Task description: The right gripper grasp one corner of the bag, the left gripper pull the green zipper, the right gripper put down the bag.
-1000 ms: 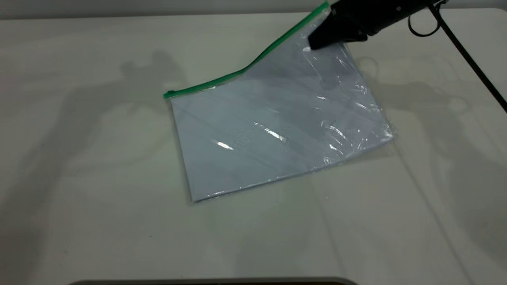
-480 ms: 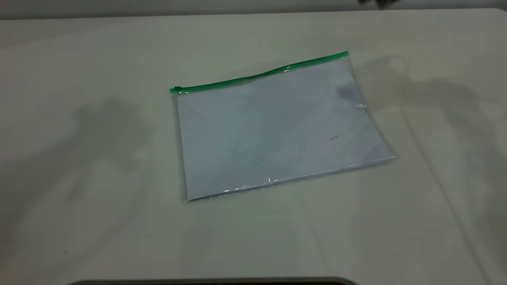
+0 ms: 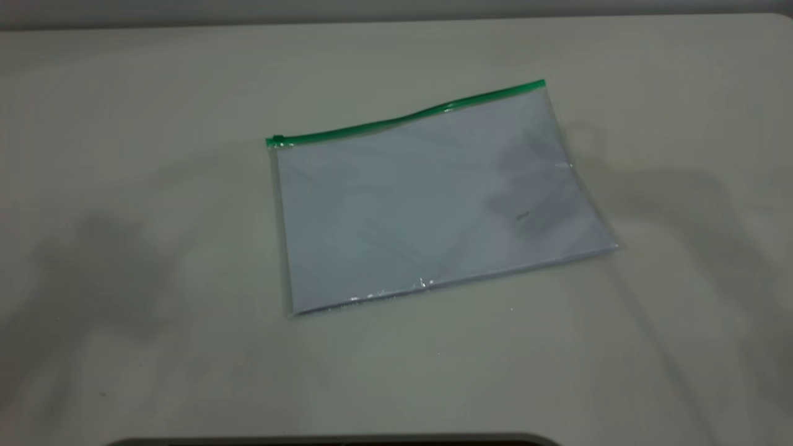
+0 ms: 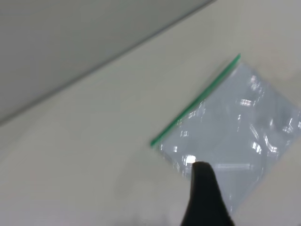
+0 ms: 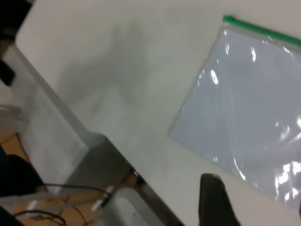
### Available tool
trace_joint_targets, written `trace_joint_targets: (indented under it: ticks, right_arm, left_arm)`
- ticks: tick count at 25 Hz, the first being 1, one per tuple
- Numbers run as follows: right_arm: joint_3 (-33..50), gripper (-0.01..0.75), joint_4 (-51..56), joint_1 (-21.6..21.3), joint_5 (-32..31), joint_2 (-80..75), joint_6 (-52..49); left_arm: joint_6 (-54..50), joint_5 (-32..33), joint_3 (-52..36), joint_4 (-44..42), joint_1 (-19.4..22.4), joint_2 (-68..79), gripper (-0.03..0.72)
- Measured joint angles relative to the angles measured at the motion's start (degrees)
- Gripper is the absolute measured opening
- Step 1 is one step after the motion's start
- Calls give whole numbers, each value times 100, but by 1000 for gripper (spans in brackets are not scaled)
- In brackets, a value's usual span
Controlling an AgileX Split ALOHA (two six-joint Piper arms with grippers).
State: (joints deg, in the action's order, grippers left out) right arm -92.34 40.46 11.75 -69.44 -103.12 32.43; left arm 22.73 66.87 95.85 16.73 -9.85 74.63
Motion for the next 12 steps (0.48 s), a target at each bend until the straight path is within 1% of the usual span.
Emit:
trace_joint_targets:
  ticks: [2,6,8,12]
  right_arm:
    - [0,463,-553,295,-37,413,-451]
    - [143,463,-1619,937,-83,1201,-1523]
    - [403,463,-2030,1226,-111,1625,-1990]
    - [1316,463,-2643,1620,-131,2622,-2694]
  left_arm:
    - [-87,0,-482,-167,0,-358,569]
    - [-175,0,-1756,-434,0,-1144,569]
    - [-223,0,-2338,-497,0,-1579,569]
    - [-259,0,-3372,-532,0,-2424,569]
